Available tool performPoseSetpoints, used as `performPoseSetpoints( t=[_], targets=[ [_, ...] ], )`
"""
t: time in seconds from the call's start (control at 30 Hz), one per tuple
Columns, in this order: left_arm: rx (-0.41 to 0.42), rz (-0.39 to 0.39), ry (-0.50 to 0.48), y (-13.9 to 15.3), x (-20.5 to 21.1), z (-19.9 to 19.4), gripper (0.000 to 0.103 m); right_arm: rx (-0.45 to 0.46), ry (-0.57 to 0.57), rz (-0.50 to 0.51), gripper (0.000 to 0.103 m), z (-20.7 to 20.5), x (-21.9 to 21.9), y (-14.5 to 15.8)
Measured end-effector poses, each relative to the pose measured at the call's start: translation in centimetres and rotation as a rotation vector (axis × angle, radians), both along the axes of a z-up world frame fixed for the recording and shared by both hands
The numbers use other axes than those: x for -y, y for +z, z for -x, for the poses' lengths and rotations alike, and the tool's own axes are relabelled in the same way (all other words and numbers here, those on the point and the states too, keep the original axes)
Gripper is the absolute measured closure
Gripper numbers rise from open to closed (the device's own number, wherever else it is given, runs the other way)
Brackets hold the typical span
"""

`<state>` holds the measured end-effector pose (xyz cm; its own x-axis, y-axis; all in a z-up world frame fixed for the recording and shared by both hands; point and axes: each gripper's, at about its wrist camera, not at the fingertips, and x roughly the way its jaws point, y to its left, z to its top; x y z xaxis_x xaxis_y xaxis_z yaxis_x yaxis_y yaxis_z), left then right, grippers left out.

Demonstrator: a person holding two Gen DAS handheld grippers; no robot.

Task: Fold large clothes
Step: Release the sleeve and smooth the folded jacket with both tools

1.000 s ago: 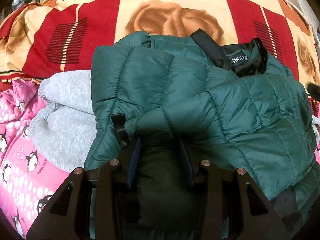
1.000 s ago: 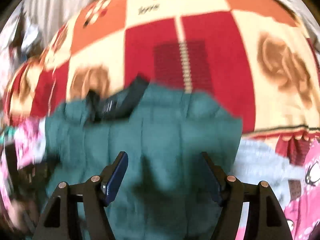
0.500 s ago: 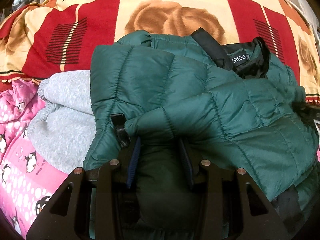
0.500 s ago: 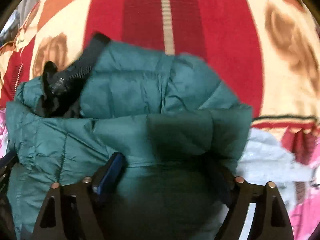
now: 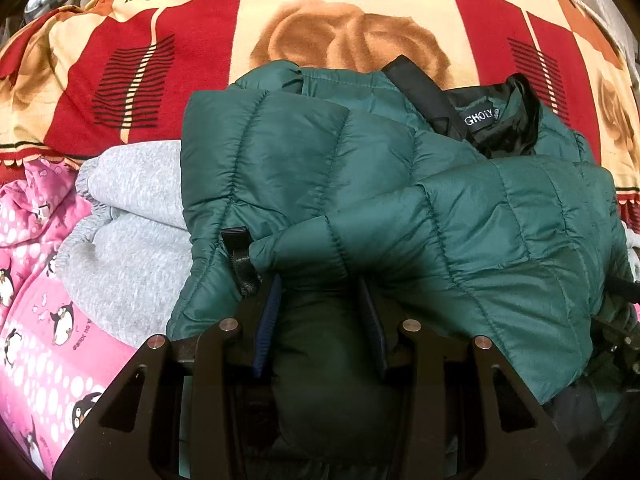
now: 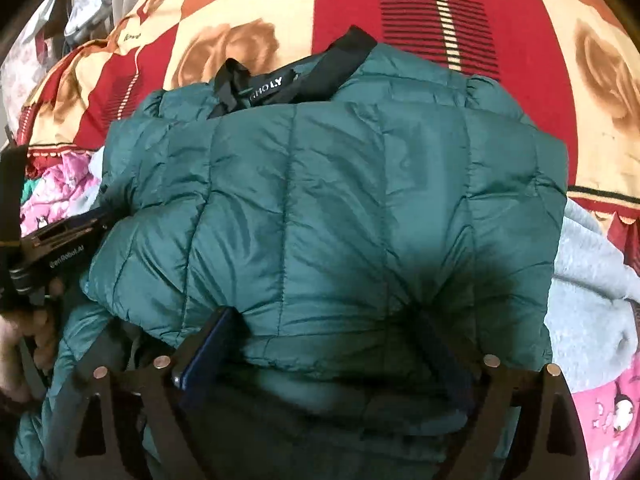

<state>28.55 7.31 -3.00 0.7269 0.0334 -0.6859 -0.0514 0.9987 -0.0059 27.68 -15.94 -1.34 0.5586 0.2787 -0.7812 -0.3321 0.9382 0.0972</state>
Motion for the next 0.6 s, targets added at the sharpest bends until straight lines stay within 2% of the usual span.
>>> performPoseSetpoints(
  t=[0.6],
  targets=[
    [0.004,0.002,0.001,0.05,0.02,0.07,0.063,0.044,-0.018,0.027,0.006,0.17,-0.25,-0.41]
  ],
)
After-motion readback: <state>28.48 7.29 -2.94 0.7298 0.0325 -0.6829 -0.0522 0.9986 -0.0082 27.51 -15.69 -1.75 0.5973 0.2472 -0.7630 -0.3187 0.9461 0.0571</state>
